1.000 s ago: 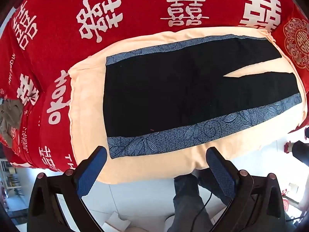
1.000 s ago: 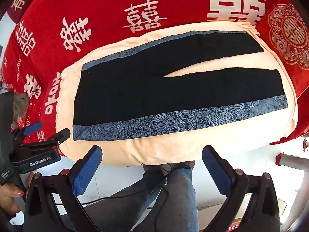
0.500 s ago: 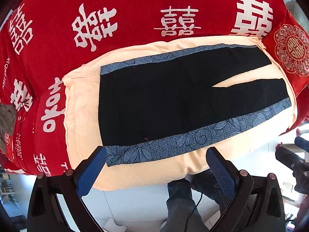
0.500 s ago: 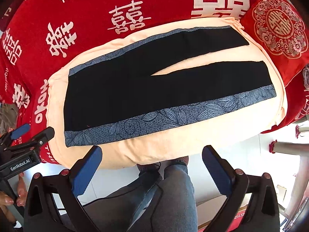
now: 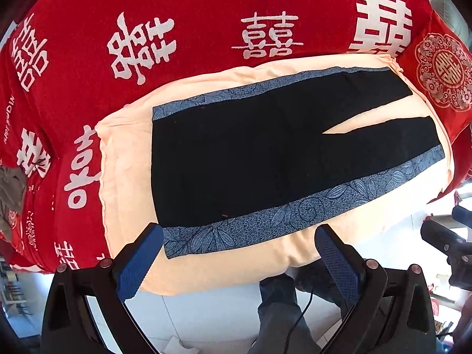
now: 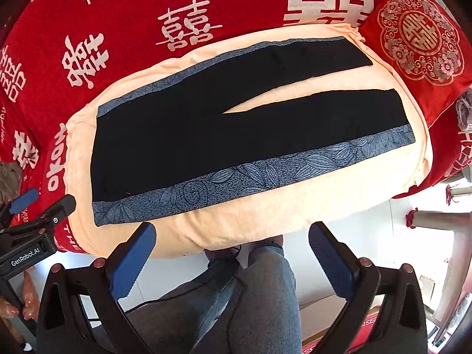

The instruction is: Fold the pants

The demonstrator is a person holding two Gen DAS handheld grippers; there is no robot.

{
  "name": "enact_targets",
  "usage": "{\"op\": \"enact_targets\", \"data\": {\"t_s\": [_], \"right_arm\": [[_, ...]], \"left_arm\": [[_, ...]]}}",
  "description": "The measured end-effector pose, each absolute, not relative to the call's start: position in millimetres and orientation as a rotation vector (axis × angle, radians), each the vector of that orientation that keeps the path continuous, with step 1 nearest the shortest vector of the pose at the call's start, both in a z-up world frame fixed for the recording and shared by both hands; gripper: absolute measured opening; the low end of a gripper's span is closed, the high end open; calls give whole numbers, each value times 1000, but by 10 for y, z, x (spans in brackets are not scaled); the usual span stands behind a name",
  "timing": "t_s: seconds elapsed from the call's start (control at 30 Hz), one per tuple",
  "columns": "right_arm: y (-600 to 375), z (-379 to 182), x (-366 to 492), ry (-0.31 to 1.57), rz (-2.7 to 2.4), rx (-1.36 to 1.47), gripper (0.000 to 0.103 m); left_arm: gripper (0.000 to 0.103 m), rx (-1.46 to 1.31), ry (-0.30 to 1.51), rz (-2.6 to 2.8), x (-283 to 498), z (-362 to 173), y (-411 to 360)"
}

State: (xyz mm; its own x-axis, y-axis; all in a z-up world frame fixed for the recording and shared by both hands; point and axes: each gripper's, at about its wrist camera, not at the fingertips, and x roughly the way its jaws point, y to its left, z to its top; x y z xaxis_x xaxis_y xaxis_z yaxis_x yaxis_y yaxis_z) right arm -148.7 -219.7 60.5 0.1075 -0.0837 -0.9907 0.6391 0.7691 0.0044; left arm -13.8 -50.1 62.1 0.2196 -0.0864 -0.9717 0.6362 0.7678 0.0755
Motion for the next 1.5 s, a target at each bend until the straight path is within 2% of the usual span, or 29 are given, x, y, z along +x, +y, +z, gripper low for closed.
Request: {"op": "enact_targets", "data": {"t_s": [1.5], "right_arm": [[-2105,590,-1294,1410,-549,399,103]], "left_arm": [[103,477,1278,-502,-18,592,-372]]}}
